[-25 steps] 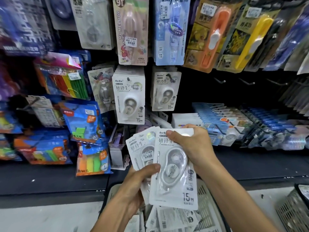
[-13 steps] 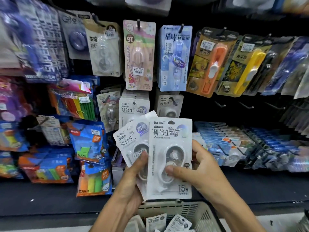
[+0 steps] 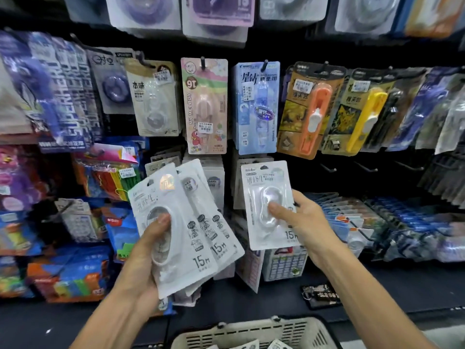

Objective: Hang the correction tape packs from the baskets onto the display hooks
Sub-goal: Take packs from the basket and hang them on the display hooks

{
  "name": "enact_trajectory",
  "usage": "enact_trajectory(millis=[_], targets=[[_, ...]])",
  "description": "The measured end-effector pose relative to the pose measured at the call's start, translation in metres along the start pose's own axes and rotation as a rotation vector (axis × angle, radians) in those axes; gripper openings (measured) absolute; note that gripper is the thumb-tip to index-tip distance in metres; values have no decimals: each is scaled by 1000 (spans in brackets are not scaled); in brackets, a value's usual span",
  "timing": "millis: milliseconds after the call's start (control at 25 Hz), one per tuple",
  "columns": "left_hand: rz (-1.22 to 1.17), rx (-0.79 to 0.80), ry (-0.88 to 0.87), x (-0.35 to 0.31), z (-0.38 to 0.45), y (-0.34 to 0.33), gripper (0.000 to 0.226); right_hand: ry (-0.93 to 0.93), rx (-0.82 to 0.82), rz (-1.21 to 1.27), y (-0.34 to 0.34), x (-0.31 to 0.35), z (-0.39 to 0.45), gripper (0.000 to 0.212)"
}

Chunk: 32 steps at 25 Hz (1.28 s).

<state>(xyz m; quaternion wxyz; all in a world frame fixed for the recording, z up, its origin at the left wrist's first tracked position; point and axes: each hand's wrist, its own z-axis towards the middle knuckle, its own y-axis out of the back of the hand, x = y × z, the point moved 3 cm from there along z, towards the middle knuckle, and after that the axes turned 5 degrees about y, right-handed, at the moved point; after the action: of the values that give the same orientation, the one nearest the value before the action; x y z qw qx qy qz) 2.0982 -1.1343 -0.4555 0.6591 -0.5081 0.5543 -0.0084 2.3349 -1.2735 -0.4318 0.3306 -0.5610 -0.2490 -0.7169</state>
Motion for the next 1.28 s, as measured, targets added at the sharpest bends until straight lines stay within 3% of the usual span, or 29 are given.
enact_trajectory(millis=[240,320,400,480,640,720,840,1040,1160,1280], targets=[[-175,113,84,16,5,-22,82,35,-179,-83,3,-13,-2,36],[-219,160,81,17,7,-26,83,14,-329,-298,2,-12,8,34],[-227,189,80,19,8,-28,78,5,-380,-578,2,-10,15,30],[-231,224,97,22,12,-32,78,42,-259,-660,-1,-5,16,28],[-222,216,127,35,20,-41,90,21,168,-275,-22,14,-5,49],[-137,191,121,40,21,-51,101,-29,347,-119,-42,14,-20,50],[47,36,-6,42,21,-53,86,73,455,-209,-65,11,-45,63],[155,-18,-111,39,24,-54,82,37,194,34,-52,7,-49,52],[207,-15,-101,39,22,-52,94,112,24,-113,-48,7,-54,25],[230,20,-68,38,22,-49,102,136,-88,-112,-41,8,-57,21]])
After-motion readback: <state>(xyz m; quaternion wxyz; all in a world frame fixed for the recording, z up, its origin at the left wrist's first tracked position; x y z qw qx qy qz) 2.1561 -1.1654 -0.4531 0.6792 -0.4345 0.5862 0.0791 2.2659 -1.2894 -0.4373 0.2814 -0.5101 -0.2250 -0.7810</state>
